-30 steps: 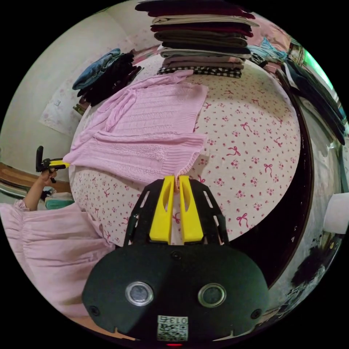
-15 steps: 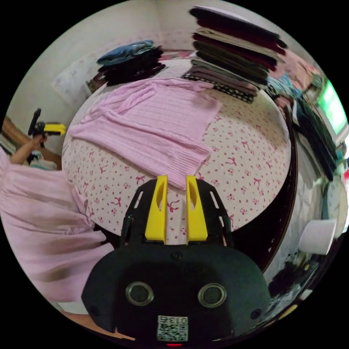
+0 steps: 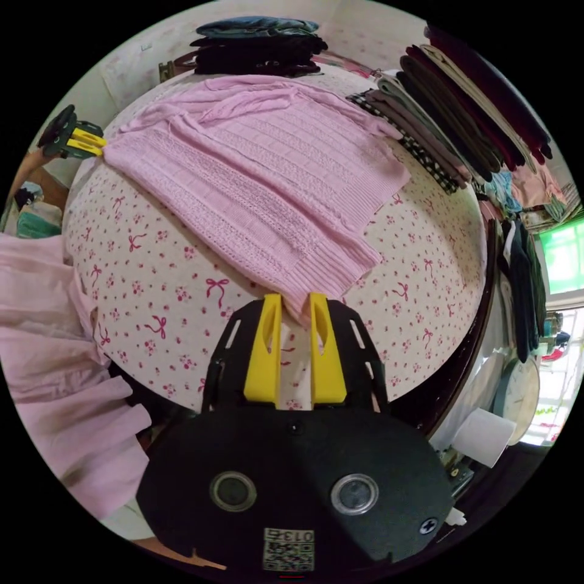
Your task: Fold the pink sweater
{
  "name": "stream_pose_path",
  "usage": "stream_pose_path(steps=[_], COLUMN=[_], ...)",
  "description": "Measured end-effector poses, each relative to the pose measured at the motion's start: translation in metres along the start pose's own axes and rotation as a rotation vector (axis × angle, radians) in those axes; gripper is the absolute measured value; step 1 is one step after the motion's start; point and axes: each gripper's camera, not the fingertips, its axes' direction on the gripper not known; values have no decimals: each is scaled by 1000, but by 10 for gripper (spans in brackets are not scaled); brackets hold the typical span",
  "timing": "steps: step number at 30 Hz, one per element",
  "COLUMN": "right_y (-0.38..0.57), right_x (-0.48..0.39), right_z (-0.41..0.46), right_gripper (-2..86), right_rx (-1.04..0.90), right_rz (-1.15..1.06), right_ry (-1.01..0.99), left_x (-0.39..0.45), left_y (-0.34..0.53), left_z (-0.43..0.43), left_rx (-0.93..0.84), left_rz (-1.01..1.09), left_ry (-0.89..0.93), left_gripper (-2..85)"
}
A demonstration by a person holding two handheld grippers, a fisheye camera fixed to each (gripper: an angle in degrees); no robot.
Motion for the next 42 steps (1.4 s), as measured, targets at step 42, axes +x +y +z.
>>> stream_pose_path(steps=[42], right_y=[-236], right_x=[49], right_z=[31], right_gripper=[103], right_rx=[274], right_rz=[139], right_ry=[-360], left_x=[-76], left_y=[41], left_z=[6], left_rx=[125], left_rz=[-367], left_ry=[300], left_gripper=[-3])
